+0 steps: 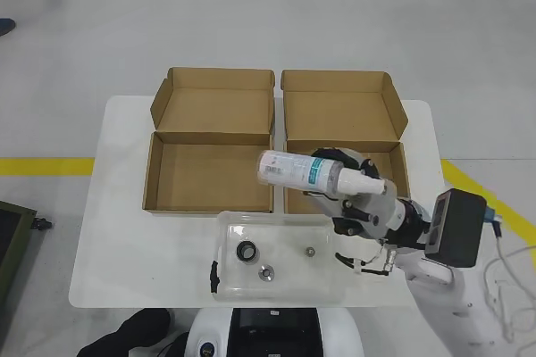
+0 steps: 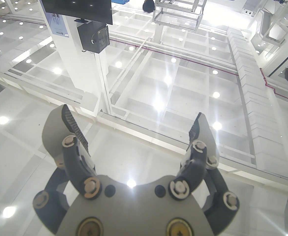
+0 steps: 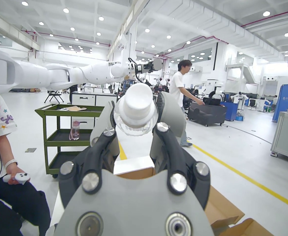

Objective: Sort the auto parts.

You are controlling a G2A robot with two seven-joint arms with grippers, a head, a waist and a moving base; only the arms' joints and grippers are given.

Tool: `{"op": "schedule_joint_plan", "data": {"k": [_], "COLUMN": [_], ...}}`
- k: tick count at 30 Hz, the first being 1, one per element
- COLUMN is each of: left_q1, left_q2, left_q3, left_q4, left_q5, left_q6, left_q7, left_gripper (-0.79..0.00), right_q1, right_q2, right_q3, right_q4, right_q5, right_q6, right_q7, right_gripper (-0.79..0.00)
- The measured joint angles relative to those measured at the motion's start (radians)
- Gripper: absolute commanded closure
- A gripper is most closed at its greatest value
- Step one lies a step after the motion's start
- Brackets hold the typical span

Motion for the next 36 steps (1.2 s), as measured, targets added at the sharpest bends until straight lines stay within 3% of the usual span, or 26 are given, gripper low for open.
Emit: {"op": "schedule_joint_plan", "data": {"k": [12,20,36], "left_q1": [0.0,0.0,0.0], "left_q2": [0.0,0.0,0.0], "left_q3": [0.0,0.0,0.0], "left_q4": [0.0,0.0,0.0], "left_q5": [0.0,0.0,0.0], "left_q6": [0.0,0.0,0.0], "left_q7": [0.0,0.0,0.0], "left_gripper": [-0.785,-0.785,-0.785], "right_q1": [0.063,0.059,-0.016], "right_q2": [-0.016,-0.019,-0.004], "right_q3": [-0.019,-0.03,-0.01], "right_q4": [0.021,0.064,0.15], "right_q5": [-0.048,-0.076,-0.203], "right_q6": [0.014,-0.014,-0.047], "right_q7": [-0.116,-0.128,0.08], "right_gripper": [0.0,0.0,0.0]}}
